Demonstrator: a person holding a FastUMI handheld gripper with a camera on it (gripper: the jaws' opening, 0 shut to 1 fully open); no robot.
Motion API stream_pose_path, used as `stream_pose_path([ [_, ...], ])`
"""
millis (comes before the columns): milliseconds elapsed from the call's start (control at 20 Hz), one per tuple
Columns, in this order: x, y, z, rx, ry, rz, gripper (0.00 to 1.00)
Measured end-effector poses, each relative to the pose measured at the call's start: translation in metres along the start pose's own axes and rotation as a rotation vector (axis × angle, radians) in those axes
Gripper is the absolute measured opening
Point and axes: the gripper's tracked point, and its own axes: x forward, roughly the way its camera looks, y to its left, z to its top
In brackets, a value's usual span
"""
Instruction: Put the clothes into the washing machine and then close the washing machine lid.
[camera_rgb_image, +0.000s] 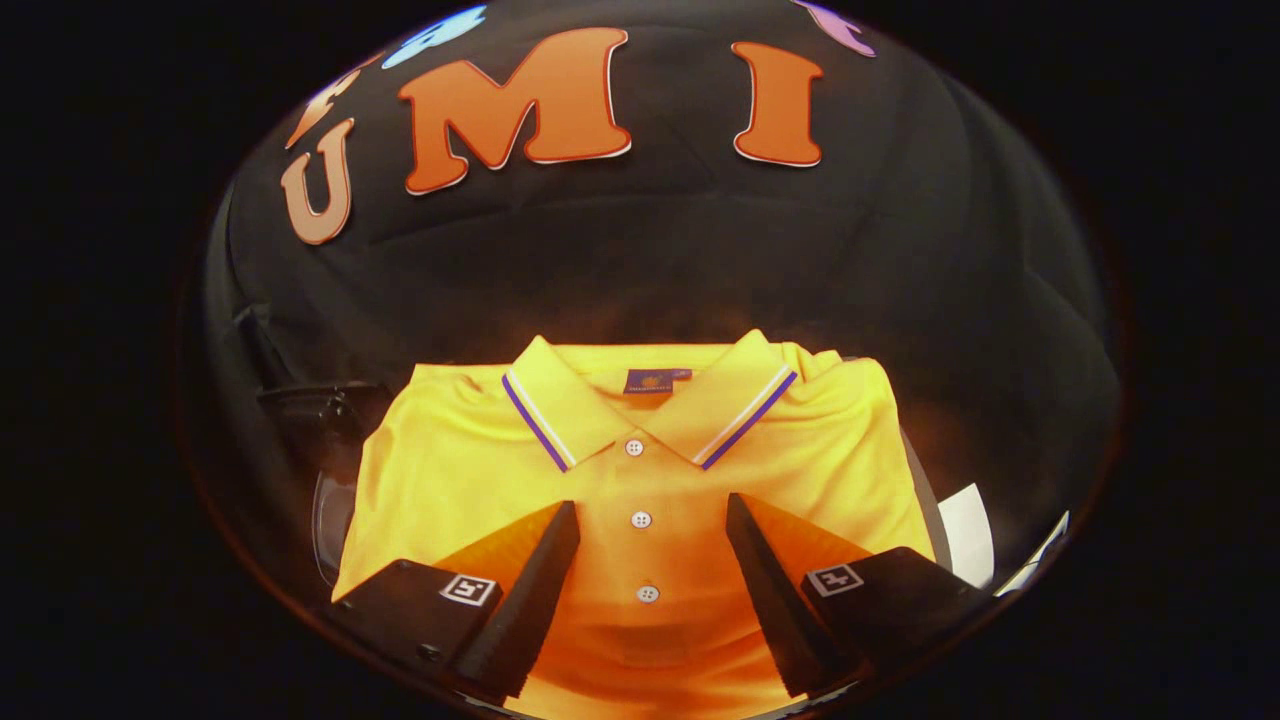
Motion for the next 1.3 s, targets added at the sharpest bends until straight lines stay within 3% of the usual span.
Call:
stream_pose_path([
  [350,-0.002,0.001,-0.001,0.009,0.024,-0.004,0.95],
  [500,-0.004,0.009,-0.003,-0.013,0.034,0.017,0.80],
  [550,-0.005,0.010,-0.004,-0.018,0.036,0.021,0.64],
  [650,-0.006,0.007,-0.004,-0.027,0.044,0.011,0.51],
  [700,-0.005,0.012,-0.004,-0.025,0.047,0.026,0.51],
  [750,-0.006,0.011,-0.004,-0.011,0.056,0.018,0.34],
  [800,-0.005,0.012,-0.002,-0.013,0.053,0.010,0.29],
  [1000,-0.004,0.010,0.000,-0.047,0.086,-0.015,0.29],
  [1100,-0.002,0.010,-0.004,-0.051,0.059,-0.024,0.14],
  [1250,-0.007,0.010,0.001,-0.024,0.013,-0.015,0.14],
  [1300,-0.008,0.011,0.001,-0.024,0.004,-0.007,0.09],
])
